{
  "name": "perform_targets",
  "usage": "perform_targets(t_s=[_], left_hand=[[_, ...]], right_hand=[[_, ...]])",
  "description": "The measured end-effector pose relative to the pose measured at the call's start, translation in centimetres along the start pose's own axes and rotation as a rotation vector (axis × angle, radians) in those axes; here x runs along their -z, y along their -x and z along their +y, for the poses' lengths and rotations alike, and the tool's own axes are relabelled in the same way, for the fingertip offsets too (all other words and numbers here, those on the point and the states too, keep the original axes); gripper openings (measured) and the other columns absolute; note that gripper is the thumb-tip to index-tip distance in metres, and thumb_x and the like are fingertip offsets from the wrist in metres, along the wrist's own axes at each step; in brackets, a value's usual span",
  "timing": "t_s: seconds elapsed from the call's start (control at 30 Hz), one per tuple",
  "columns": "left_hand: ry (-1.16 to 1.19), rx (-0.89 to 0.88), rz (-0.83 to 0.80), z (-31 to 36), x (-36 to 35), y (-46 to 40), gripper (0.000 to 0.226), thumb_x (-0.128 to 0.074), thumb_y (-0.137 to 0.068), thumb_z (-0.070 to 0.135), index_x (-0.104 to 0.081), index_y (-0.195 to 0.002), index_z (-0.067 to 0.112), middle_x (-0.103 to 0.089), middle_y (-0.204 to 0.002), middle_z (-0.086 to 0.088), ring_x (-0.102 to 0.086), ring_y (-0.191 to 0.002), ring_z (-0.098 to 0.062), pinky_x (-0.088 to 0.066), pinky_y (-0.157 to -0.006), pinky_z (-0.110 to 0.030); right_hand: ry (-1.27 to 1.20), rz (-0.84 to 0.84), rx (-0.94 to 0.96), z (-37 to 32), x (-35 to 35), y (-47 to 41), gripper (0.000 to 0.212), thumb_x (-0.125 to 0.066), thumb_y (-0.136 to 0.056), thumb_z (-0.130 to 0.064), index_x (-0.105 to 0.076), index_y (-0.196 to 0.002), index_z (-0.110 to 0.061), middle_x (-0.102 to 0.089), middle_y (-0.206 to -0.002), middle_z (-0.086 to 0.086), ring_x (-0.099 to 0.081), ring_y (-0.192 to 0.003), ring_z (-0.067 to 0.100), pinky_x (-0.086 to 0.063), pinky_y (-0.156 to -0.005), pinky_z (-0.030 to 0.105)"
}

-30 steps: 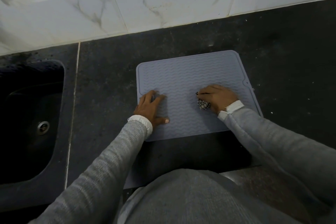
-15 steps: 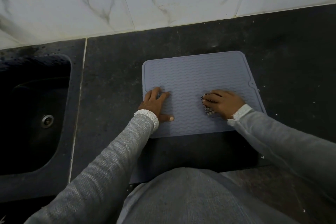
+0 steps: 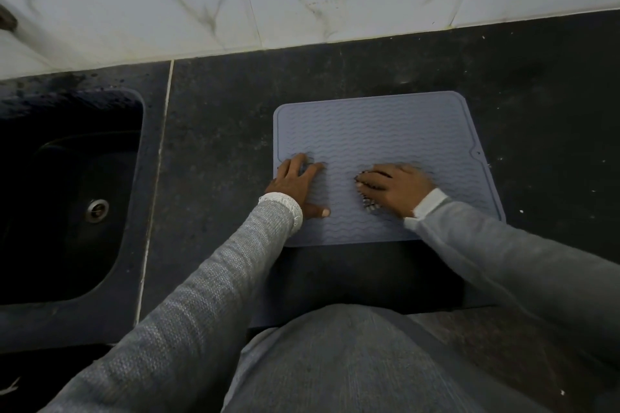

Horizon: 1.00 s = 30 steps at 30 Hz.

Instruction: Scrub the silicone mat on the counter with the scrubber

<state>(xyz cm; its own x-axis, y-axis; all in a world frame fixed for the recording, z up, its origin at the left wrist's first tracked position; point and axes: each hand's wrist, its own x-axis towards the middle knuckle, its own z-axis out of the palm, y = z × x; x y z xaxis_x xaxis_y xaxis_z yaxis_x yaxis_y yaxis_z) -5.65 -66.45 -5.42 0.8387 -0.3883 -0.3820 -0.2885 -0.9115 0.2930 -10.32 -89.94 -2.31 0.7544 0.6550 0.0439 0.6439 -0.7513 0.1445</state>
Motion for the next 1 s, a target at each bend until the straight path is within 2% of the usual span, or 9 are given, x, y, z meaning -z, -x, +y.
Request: perform_targets(t_s=[0.13,0.27,0.4,0.53,0.6,0.67,0.73,0.8,1.0], left_hand=[[-0.004,-0.002,0.011,0.0,-0.1,-0.1,0.096,-0.075,-0.065,0.055,-0.023,-0.142,0.035,-0.011,-0.151,-0.001,-0.009,-0.141,-0.029,-0.029,-0.11,-0.054],[-0.008,0.0,0.015,0.0,-0.1,-0.1,0.097,-0.076,-0.064,0.055,-0.023,-0.142,0.034,-0.011,-0.151,-0.001,-0.01,-0.14,-0.03,-0.03,-0.109,-0.053],[-0.017,0.011,0.031,0.2,-0.2,-0.1,0.098,-0.078,-0.063,0.052,-0.024,-0.142,0.033,-0.01,-0.152,-0.003,-0.009,-0.14,-0.031,-0.032,-0.108,-0.053],[0.013,0.0,0.007,0.0,-0.1,0.0,0.097,-0.076,-0.065,0.054,-0.022,-0.143,0.034,-0.008,-0.153,-0.001,-0.006,-0.141,-0.029,-0.028,-0.111,-0.052],[0.022,-0.004,0.007,0.0,-0.1,0.1,0.096,-0.076,-0.066,0.053,-0.022,-0.143,0.034,-0.008,-0.153,-0.001,-0.006,-0.142,-0.029,-0.026,-0.111,-0.053],[0.025,-0.006,0.006,0.1,0.0,0.2,0.096,-0.076,-0.066,0.053,-0.022,-0.143,0.034,-0.007,-0.153,-0.001,-0.005,-0.142,-0.029,-0.025,-0.112,-0.053],[0.031,-0.006,0.002,0.1,0.0,0.2,0.096,-0.076,-0.066,0.052,-0.022,-0.144,0.034,-0.007,-0.154,-0.001,-0.005,-0.142,-0.029,-0.025,-0.112,-0.054],[0.024,-0.007,0.003,0.0,0.0,0.1,0.097,-0.076,-0.065,0.052,-0.022,-0.143,0.035,-0.007,-0.154,0.0,-0.005,-0.142,-0.03,-0.026,-0.111,-0.054],[-0.045,-0.063,-0.039,-0.8,0.5,-0.2,0.101,-0.078,-0.065,0.046,-0.019,-0.146,0.032,-0.007,-0.154,-0.007,-0.008,-0.141,-0.035,-0.026,-0.113,-0.049]], right_hand=[[-0.098,-0.156,-0.078,1.5,-0.1,1.5,0.031,-0.065,-0.078,-0.006,-0.069,-0.109,-0.01,-0.066,-0.119,0.009,-0.062,-0.105,0.035,-0.053,-0.08,0.047],[-0.107,-0.119,-0.119,-1.1,0.5,-1.2,0.038,-0.08,-0.064,-0.01,-0.072,-0.101,-0.014,-0.069,-0.111,0.006,-0.065,-0.099,0.03,-0.054,-0.075,0.041],[-0.192,-0.207,-0.113,-4.5,-0.1,-4.5,0.032,-0.056,-0.087,-0.017,-0.062,-0.119,-0.015,-0.057,-0.131,0.006,-0.05,-0.122,0.03,-0.043,-0.096,0.044],[-0.071,-0.001,0.011,-3.0,0.3,-2.3,0.036,-0.041,-0.079,-0.023,-0.076,-0.087,-0.021,-0.075,-0.095,-0.004,-0.071,-0.082,0.021,-0.057,-0.06,0.031],[-0.027,0.01,-0.001,-1.4,0.9,-0.4,0.04,-0.037,-0.078,-0.024,-0.077,-0.087,-0.02,-0.075,-0.095,-0.003,-0.072,-0.08,0.022,-0.057,-0.058,0.031],[-0.045,-0.153,-0.032,0.0,0.7,0.6,0.035,-0.043,-0.085,-0.02,-0.071,-0.106,-0.019,-0.068,-0.117,0.0,-0.065,-0.103,0.026,-0.055,-0.076,0.039],[-0.077,-0.371,-0.084,0.6,0.0,0.8,0.038,-0.046,-0.093,-0.021,-0.052,-0.131,-0.021,-0.044,-0.144,-0.003,-0.039,-0.132,0.023,-0.039,-0.1,0.041],[-0.12,-0.401,-0.138,0.4,-0.3,0.1,0.041,-0.045,-0.095,-0.02,-0.045,-0.135,-0.023,-0.037,-0.148,-0.005,-0.03,-0.136,0.02,-0.032,-0.105,0.039],[-0.192,-0.117,-0.048,-4.6,0.4,-4.8,0.029,-0.073,-0.072,-0.012,-0.072,-0.101,-0.018,-0.069,-0.114,0.002,-0.064,-0.103,0.028,-0.052,-0.079,0.04]])
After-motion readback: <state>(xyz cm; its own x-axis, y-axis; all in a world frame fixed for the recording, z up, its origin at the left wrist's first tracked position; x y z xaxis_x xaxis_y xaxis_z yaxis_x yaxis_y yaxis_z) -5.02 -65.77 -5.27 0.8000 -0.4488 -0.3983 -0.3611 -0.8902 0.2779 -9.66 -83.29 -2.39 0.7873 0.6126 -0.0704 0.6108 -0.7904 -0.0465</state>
